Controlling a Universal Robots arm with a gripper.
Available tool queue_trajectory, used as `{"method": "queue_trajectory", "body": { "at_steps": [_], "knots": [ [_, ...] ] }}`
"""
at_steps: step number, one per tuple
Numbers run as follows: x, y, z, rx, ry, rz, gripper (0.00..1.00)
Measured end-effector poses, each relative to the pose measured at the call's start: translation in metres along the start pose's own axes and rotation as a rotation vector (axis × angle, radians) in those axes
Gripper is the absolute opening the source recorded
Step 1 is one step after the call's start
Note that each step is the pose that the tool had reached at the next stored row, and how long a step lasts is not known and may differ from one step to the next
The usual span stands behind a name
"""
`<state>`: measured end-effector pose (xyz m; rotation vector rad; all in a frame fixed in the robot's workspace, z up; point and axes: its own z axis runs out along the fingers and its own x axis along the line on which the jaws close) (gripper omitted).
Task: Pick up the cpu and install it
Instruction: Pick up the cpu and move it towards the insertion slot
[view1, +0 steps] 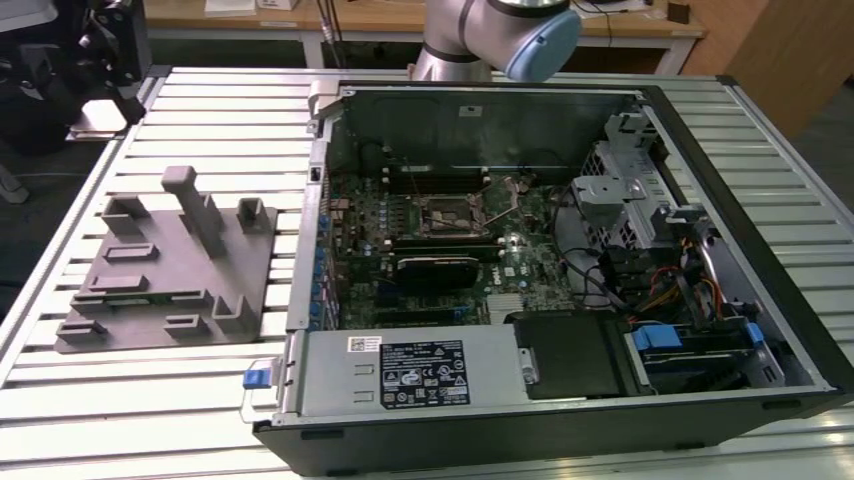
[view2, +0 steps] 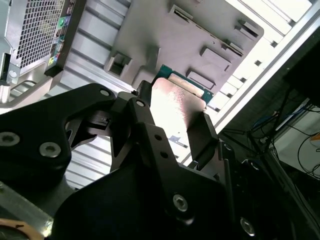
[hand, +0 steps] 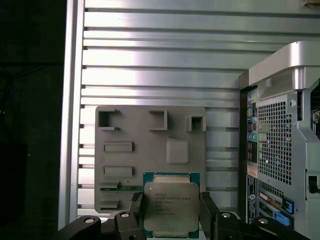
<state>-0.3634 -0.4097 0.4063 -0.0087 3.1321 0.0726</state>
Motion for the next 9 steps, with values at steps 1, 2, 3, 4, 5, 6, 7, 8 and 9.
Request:
{"method": "queue_trajectory", "body": {
  "at_steps": [1, 2, 3, 4, 5, 6, 7, 8, 9],
  "knots": [
    [-0.0014, 0.0, 0.0, 0.0, 0.0, 0.0, 0.53],
    [-0.0029, 0.0, 0.0001, -0.0001, -0.0001, 0.0, 0.53],
    [-0.0044, 0.0, 0.0001, 0.0, -0.0001, 0.0, 0.53],
    [-0.0058, 0.0, 0.0001, 0.0, -0.0001, 0.0, 0.53],
    [-0.0071, 0.0, 0.0001, 0.0, 0.0, 0.0, 0.53],
    [-0.0085, -0.0001, 0.0001, 0.0, -0.0001, 0.0, 0.53],
    [-0.0098, -0.0001, 0.0001, 0.0, -0.0001, 0.0, 0.53],
    [-0.0111, 0.0, 0.0001, 0.0, -0.0001, 0.0, 0.53],
    [-0.0125, -0.0001, 0.0002, 0.0, -0.0001, 0.0, 0.53]
  ]
}}
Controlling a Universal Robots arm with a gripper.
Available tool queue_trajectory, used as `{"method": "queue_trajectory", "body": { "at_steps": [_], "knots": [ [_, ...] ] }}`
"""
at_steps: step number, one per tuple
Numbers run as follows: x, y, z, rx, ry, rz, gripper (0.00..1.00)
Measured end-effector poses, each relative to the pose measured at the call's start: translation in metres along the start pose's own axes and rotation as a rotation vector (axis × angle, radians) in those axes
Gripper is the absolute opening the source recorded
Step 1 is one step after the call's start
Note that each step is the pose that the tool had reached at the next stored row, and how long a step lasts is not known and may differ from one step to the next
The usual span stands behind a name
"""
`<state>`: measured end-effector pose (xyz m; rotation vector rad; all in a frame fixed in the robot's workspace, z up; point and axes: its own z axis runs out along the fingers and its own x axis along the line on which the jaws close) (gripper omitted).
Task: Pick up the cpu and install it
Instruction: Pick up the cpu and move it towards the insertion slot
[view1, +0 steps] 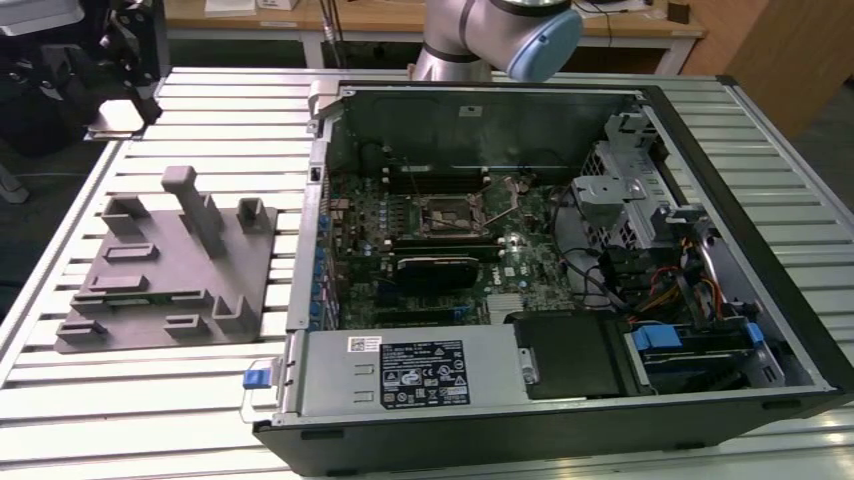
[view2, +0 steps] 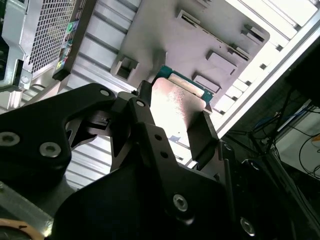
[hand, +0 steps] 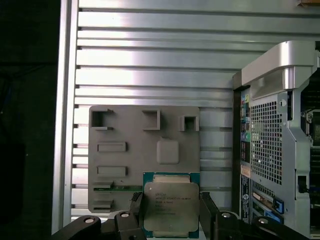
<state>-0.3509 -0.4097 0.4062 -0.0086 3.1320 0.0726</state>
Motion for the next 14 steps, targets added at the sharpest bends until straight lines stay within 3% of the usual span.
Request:
{"method": "queue_trajectory", "body": {
  "at_steps": [14],
  "knots": [
    [-0.0192, -0.0001, 0.0001, 0.0001, 0.0001, 0.0, 0.53]
  ]
}}
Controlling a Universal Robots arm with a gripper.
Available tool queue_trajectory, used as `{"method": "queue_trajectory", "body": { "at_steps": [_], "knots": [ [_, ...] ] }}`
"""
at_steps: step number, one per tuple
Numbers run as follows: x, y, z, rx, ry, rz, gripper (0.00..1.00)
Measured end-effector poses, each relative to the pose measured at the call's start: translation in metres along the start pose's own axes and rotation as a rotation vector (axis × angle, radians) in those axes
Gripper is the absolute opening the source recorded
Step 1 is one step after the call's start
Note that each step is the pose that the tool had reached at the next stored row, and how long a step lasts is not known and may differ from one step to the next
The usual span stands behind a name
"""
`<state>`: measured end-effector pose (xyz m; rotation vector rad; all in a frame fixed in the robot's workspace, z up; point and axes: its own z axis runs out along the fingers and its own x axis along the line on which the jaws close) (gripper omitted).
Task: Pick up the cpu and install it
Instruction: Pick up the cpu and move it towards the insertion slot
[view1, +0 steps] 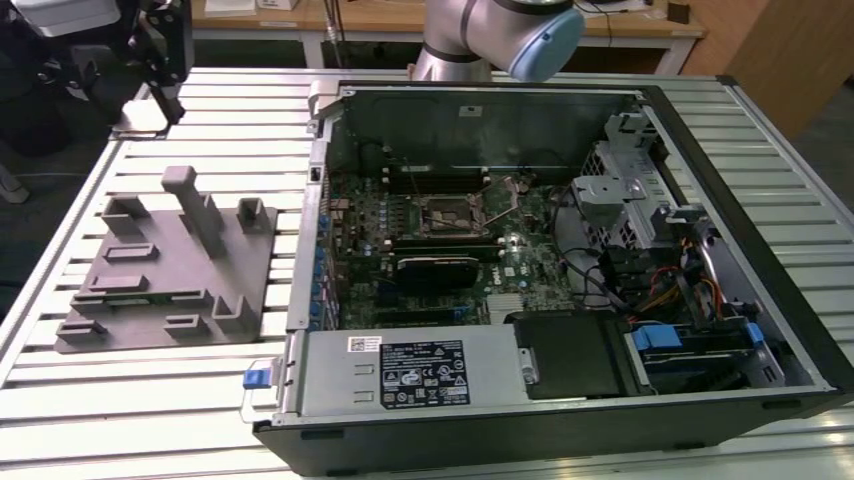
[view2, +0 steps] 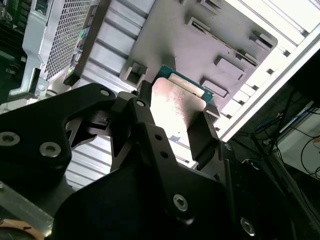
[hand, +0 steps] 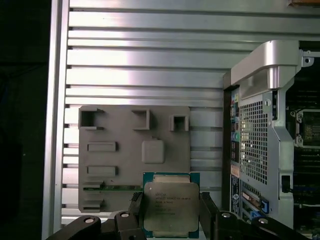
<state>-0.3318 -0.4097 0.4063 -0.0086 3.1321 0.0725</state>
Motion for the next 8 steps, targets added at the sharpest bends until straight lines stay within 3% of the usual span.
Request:
{"method": "queue_trajectory", "body": {
  "at_steps": [8],
  "knots": [
    [-0.012, -0.0001, 0.0001, -0.0001, 0.0, 0.0, 0.53]
  ]
}}
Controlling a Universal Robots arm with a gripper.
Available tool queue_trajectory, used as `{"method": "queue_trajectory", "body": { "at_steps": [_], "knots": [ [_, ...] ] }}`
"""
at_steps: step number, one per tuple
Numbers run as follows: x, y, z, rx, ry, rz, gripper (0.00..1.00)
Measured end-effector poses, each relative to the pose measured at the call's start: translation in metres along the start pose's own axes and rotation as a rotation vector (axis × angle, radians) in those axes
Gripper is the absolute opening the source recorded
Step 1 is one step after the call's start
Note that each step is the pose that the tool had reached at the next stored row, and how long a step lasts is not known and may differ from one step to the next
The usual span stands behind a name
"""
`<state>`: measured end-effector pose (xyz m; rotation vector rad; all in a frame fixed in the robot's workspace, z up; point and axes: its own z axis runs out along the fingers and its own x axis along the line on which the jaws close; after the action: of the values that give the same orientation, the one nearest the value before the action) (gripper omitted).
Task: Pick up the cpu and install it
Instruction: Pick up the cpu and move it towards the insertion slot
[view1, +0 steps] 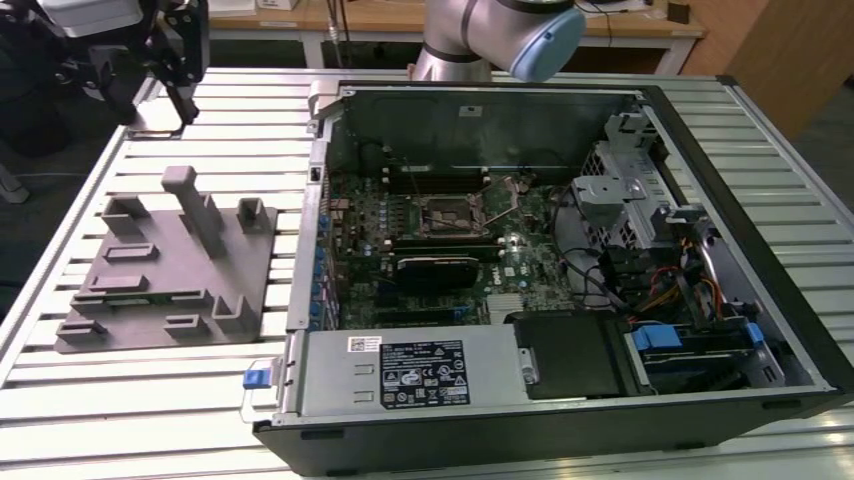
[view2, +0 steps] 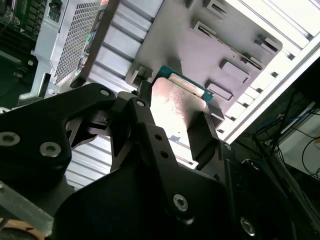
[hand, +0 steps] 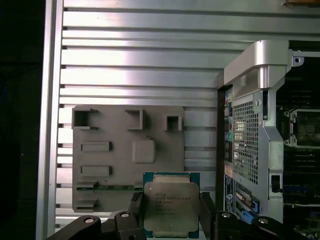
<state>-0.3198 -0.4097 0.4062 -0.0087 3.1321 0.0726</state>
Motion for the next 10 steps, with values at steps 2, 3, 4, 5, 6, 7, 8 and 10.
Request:
{"method": "queue_trajectory", "body": {
  "at_steps": [2, 3, 4, 5, 6, 7, 8, 10],
  "knots": [
    [-0.003, 0.0, 0.0, 0.0, 0.0, 0.0, 0.53],
    [-0.0045, 0.0, 0.0, 0.0, 0.0001, 0.0, 0.53],
    [-0.0059, 0.0, 0.0001, 0.0, 0.0, 0.0, 0.53],
    [-0.0074, 0.0, 0.0001, 0.0, 0.0, 0.0, 0.53],
    [-0.0088, -0.0001, 0.0, 0.0, 0.0, 0.0, 0.53],
    [-0.0103, -0.0001, 0.0001, 0.0, 0.0, 0.0, 0.53],
    [-0.0118, -0.0001, 0.0001, 0.0, 0.0, 0.0, 0.53],
    [-0.0146, -0.0001, 0.0001, 0.0, 0.0, 0.0, 0.53]
  ]
}}
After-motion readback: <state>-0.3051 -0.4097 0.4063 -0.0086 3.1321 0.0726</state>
